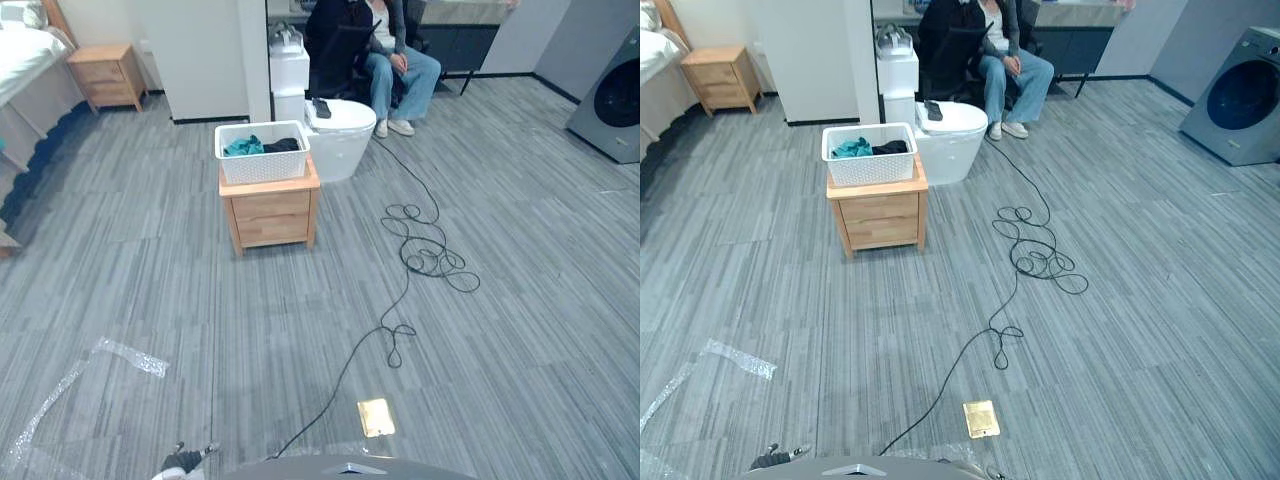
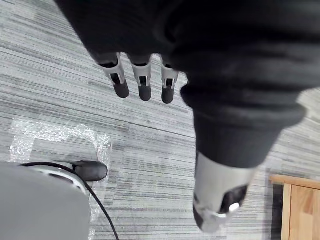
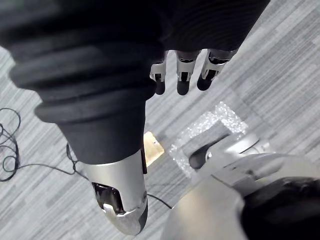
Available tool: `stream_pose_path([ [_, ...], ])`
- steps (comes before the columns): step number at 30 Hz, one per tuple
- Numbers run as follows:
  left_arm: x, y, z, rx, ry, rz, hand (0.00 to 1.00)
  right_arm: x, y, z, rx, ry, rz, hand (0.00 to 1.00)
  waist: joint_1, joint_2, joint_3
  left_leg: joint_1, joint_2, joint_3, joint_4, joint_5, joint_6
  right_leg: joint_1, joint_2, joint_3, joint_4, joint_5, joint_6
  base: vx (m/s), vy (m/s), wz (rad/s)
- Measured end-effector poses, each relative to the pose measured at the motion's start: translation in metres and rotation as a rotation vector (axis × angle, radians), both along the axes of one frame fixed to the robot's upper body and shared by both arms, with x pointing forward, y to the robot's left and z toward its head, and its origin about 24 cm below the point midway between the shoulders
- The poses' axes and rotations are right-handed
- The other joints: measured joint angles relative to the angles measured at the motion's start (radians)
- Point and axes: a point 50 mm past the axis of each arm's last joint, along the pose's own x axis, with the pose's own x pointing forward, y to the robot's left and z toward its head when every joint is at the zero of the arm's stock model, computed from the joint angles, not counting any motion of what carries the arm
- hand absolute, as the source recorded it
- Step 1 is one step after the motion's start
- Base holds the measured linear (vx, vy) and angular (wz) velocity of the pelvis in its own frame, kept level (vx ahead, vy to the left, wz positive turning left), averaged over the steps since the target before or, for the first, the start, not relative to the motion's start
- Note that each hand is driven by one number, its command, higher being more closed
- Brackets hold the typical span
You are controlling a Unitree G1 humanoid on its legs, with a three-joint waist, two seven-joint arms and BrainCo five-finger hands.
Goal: Pick up the laundry basket with both hands and put the clothes into the washing machine.
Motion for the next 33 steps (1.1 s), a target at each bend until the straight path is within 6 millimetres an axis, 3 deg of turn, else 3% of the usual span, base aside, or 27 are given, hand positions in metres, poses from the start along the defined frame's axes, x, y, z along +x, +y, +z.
stream_pose_path([
  [8, 0.011, -0.015, -0.001, -0.041, -0.018, -0.034, 0.00, 0.019, 0.002, 0.002, 0.001, -0.046, 0.012, 0.00, -0.006, 0.016, 0.018, 0.009, 0.005, 0.001, -0.006, -0.001, -0.002, 0.020, 0.005, -0.013, -0.018, 0.000, 0.000, 0.00, -0.035, 0.02],
  [33, 0.012, -0.017, -0.001, -0.040, -0.014, -0.054, 0.00, 0.021, 0.003, 0.002, -0.001, -0.044, 0.014, 0.00, -0.004, 0.010, 0.018, 0.010, 0.012, 0.015, -0.007, -0.003, -0.005, 0.032, 0.012, -0.007, -0.049, 0.013, -0.007, -0.02, -0.019, -0.01],
])
